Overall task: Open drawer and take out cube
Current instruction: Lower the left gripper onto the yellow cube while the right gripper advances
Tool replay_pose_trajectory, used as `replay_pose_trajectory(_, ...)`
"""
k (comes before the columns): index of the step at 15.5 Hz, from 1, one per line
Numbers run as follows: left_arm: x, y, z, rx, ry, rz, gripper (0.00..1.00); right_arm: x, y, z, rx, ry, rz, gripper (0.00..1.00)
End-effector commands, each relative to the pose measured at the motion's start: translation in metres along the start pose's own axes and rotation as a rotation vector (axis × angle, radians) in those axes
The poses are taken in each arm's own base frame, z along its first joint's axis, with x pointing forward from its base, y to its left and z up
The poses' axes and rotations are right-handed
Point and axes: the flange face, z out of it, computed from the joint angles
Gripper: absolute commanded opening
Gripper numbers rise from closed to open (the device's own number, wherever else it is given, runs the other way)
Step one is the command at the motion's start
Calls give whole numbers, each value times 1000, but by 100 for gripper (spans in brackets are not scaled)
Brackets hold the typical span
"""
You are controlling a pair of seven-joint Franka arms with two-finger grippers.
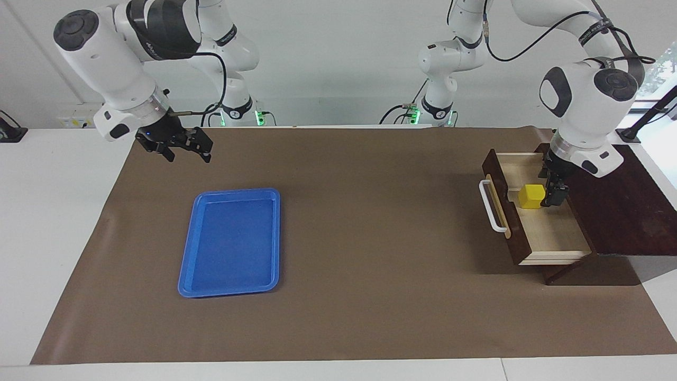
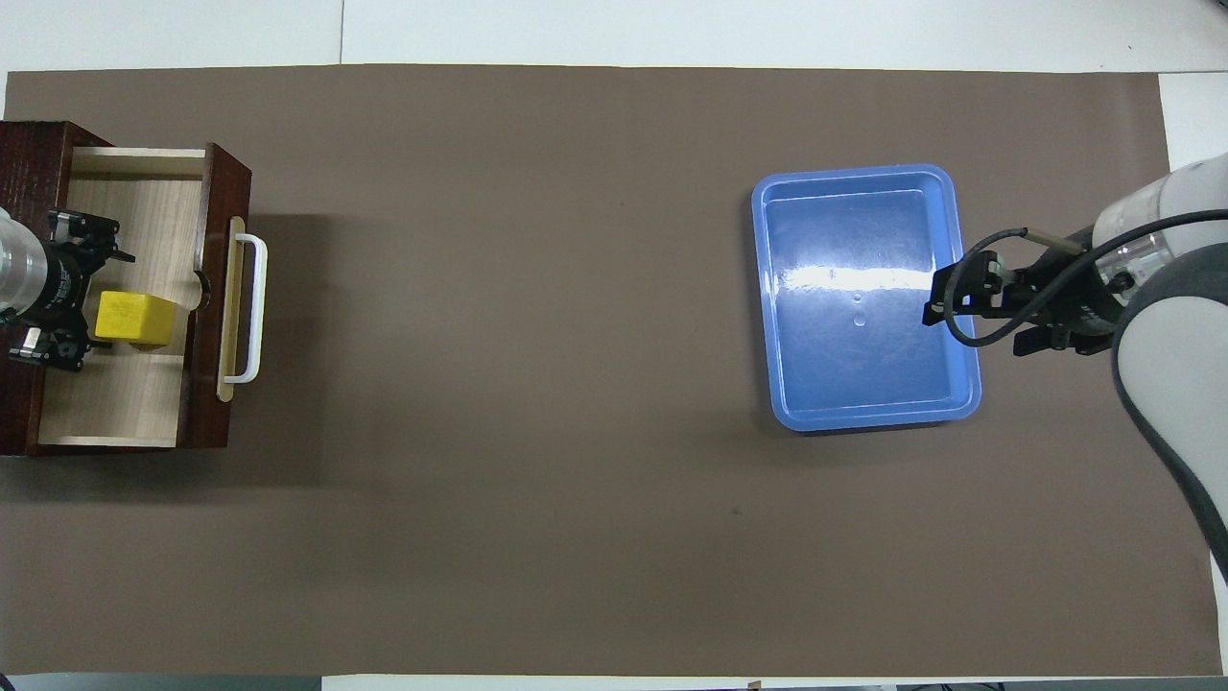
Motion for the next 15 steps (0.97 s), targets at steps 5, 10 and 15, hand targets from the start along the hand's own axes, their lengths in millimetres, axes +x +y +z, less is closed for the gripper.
replay_pose_trajectory(5,15,-21,17,-22,-7,-90,100,-23,-55,52,134,-72,321,100)
replay_pose_trajectory(10,7,-21,29,-39,-7,-103,69,-20,-98,91,238,-151,573,100)
replay_pose_trajectory(15,19,0,6,-44,-1,-96,0,-30,-138,126,320,-247,767,100)
